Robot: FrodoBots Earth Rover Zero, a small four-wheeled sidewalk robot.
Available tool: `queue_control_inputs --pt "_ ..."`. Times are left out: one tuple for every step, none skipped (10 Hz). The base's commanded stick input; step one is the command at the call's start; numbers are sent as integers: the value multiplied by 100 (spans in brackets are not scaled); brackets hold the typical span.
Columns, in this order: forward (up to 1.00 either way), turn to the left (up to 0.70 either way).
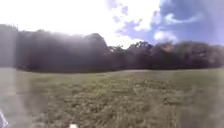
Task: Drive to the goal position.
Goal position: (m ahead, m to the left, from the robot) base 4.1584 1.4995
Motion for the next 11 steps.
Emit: queue_control_inputs --pt "0 0" --pt "0 0" --pt "0 0" --pt "0 0" --pt "0 0" --pt "70 0" --pt "70 0" --pt "70 0" --pt "70 0" --pt "70 0" --pt "70 0"
